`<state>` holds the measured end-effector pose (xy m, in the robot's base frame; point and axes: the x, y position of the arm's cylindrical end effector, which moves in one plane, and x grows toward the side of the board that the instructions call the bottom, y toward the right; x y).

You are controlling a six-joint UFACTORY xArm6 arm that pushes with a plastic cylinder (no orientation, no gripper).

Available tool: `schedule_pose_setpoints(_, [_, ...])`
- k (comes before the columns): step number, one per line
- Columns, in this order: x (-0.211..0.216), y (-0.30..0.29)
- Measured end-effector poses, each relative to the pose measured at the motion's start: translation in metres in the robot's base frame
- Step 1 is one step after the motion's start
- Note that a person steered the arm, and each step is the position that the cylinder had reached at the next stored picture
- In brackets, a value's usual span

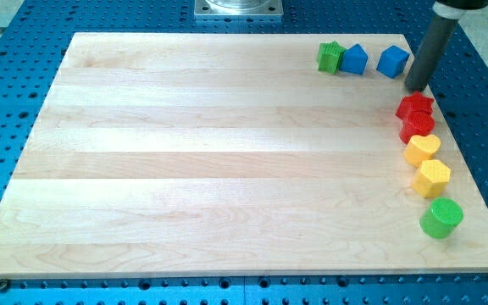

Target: Separate the green circle from the line of blocks

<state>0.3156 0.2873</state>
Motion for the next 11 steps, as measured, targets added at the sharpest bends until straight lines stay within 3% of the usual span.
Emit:
schedule_pose_setpoints(2, [-0.024, -0.028])
schedule_pose_setpoints(3, [0.011, -0.038])
schedule_pose_setpoints(4, [0.019, 0.028])
schedule_pose_setpoints(5, [0.089, 0.057])
schedule_pose_setpoints(6, [0.225, 0.025])
schedule_pose_setpoints(7, [0.241, -0.053])
schedule_pose_setpoints(8, [0.288, -0.061])
schedule_pose_setpoints(9, [0.3, -0.065])
schedule_pose_setpoints(10, [0.269, -0.149])
schedule_pose_setpoints(11, [0.19, -0.185])
